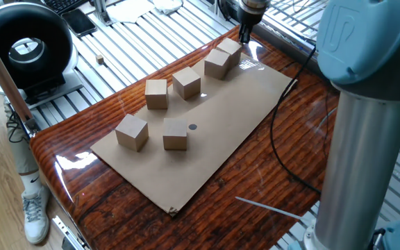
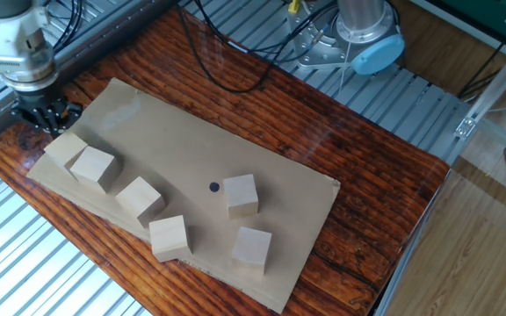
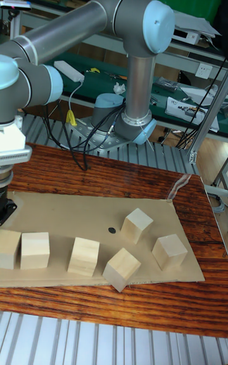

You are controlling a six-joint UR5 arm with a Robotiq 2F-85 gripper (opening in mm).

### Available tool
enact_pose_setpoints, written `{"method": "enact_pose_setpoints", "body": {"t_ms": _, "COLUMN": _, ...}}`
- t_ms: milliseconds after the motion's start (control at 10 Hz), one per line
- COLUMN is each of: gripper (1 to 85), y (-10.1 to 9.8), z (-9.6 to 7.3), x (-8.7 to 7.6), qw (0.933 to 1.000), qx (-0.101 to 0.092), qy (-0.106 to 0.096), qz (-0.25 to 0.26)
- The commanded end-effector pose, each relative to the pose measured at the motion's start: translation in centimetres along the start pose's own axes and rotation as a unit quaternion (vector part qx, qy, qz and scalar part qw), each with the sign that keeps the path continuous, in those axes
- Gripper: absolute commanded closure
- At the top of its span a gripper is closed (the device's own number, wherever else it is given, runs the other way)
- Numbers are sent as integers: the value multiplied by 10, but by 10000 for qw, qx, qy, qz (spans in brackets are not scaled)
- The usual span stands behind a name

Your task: Stack the blocks into a pyramid shape

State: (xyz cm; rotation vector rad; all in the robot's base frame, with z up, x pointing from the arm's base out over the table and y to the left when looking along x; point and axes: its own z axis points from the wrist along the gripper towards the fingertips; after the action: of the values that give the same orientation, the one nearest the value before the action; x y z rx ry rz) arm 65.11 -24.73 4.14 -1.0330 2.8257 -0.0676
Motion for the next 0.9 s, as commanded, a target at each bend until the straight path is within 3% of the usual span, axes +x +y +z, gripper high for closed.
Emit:
{"method": "enact_pose_setpoints", "body": {"t_ms": 0, "gripper": 847, "y": 8, "z": -6, "x": 2, "qw": 9997, "qx": -154, "qy": -30, "qz": 165}}
{"method": "enact_pose_setpoints", "body": {"t_ms": 400, "gripper": 847, "y": 13, "z": -15, "x": -16, "qw": 9992, "qx": -121, "qy": -71, "qz": 387}}
{"method": "enact_pose_setpoints", "body": {"t_ms": 800, "gripper": 847, "y": 7, "z": -19, "x": -36, "qw": 9991, "qx": 81, "qy": -205, "qz": 369}}
